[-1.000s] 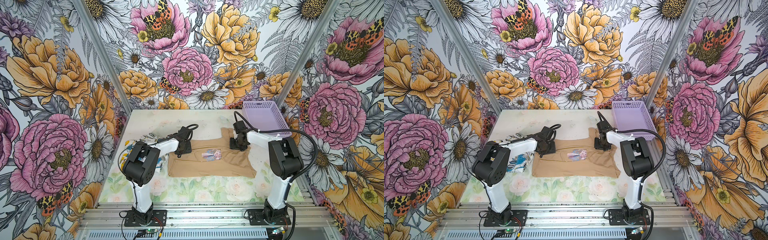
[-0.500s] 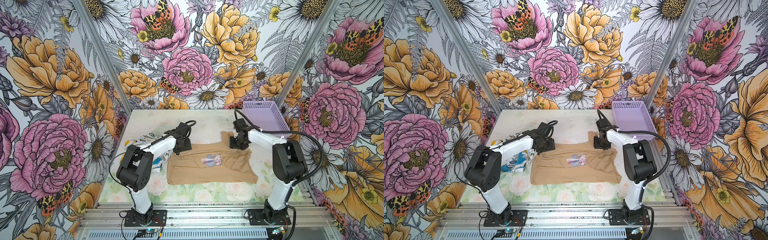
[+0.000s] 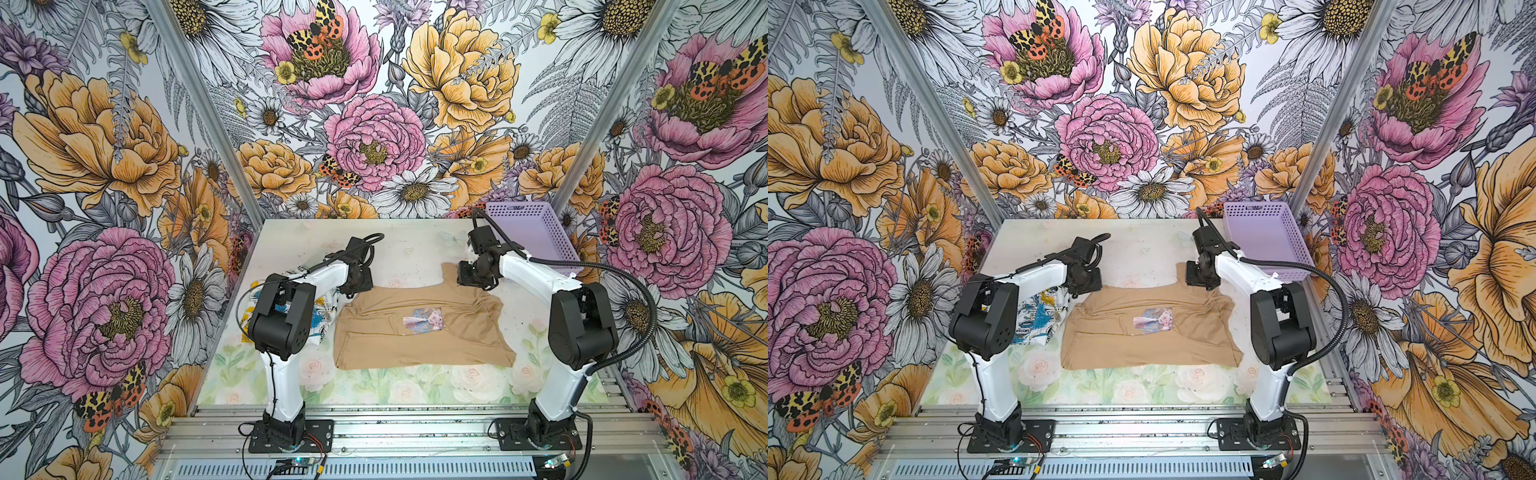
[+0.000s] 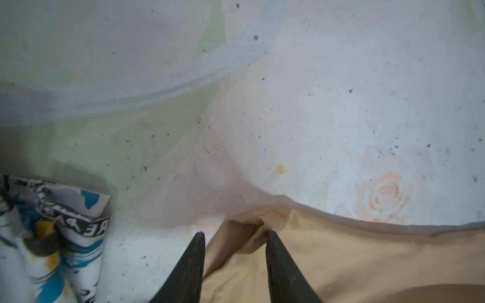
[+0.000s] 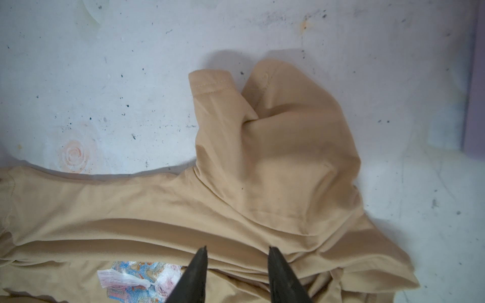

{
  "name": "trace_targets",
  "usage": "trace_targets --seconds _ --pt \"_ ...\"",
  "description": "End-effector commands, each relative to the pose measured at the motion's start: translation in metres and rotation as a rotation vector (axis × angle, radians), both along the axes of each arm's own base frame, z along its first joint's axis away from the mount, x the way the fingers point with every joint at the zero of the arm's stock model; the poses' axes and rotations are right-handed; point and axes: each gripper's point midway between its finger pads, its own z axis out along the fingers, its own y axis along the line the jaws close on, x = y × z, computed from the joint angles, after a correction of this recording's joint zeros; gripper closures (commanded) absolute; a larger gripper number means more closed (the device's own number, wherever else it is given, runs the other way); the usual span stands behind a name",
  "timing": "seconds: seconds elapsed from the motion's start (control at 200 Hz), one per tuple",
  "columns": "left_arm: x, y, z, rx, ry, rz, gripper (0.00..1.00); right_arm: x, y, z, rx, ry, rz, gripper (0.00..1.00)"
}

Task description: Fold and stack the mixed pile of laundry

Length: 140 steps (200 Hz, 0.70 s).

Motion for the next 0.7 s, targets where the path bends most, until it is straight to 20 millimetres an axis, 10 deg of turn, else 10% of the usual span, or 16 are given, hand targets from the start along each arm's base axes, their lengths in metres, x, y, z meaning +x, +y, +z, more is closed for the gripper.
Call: trace_targets --seconds 0.0,0.696 --pt "0.011 -0.007 0.007 -0.032 -0.062 -0.036 0.60 -0.002 -0.002 0.013 0.018 -0.023 -0.012 0.60" --pt "0.008 -0.016 -0.010 -0.073 -0.024 -0.087 0.78 0.010 -0.015 0.007 0.003 -0.018 -0.047 0.60"
